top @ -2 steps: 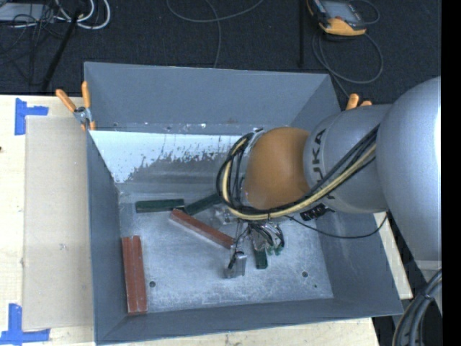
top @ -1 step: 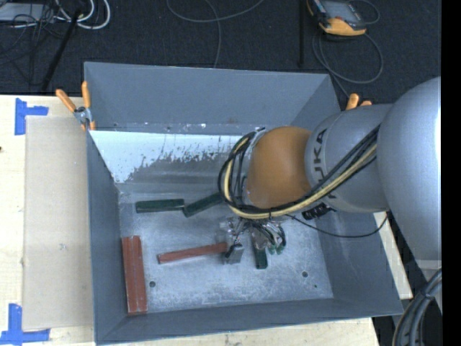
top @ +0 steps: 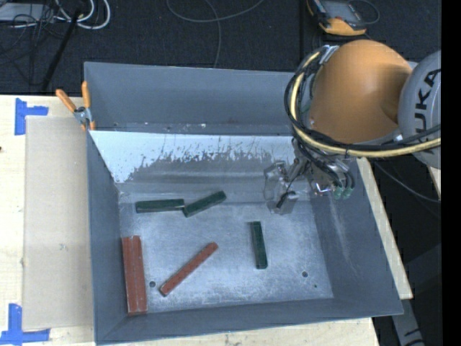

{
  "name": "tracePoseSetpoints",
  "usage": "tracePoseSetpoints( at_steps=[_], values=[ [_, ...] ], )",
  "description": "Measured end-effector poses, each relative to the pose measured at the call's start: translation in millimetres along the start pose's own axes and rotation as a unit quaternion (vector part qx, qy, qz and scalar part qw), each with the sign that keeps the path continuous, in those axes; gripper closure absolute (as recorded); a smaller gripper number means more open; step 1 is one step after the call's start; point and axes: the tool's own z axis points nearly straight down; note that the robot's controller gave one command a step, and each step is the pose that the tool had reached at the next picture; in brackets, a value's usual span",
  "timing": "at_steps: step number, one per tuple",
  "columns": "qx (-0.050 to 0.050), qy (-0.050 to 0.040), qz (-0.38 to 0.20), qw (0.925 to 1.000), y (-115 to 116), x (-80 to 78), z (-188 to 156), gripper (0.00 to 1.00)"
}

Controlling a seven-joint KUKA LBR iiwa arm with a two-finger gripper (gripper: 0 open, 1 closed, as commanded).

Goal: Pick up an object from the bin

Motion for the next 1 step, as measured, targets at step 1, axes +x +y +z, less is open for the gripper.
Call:
tracePoseSetpoints(
  at_steps=[1],
  values=[
    [-0.001, 0.0042, 0.0, 1.0, 0.4, 1.5, 5.0, 0.0]
  ],
)
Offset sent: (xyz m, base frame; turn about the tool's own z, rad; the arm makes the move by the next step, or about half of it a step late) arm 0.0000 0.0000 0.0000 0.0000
